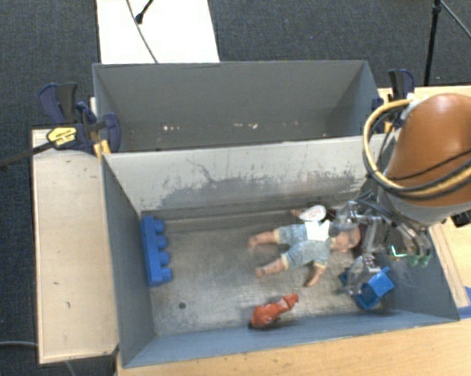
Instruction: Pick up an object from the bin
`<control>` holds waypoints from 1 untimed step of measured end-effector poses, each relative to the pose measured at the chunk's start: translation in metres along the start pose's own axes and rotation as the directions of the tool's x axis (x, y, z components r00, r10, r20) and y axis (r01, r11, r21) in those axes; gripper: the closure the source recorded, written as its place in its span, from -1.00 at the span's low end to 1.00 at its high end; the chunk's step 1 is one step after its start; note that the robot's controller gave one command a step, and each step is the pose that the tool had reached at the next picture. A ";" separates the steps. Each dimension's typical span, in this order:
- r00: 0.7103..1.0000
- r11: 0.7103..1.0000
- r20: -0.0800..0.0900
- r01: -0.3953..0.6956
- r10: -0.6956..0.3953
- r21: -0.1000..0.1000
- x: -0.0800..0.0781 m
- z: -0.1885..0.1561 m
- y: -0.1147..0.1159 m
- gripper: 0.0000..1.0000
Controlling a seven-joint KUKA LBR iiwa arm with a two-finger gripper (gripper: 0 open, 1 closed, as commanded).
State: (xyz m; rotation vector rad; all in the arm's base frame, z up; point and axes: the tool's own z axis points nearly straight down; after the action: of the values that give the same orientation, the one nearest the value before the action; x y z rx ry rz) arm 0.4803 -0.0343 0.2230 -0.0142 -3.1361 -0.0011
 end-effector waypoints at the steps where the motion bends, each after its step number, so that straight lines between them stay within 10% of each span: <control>1: 1.000 1.000 0.008 0.001 -0.001 0.001 -0.002 -0.004 0.000 -1.00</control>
Offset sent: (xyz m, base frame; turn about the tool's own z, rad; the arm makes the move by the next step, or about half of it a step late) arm 0.0562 0.0328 -0.1432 0.0140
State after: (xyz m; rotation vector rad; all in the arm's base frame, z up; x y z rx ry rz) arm 0.4820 -0.0344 0.2269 -0.0124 -3.1446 0.0004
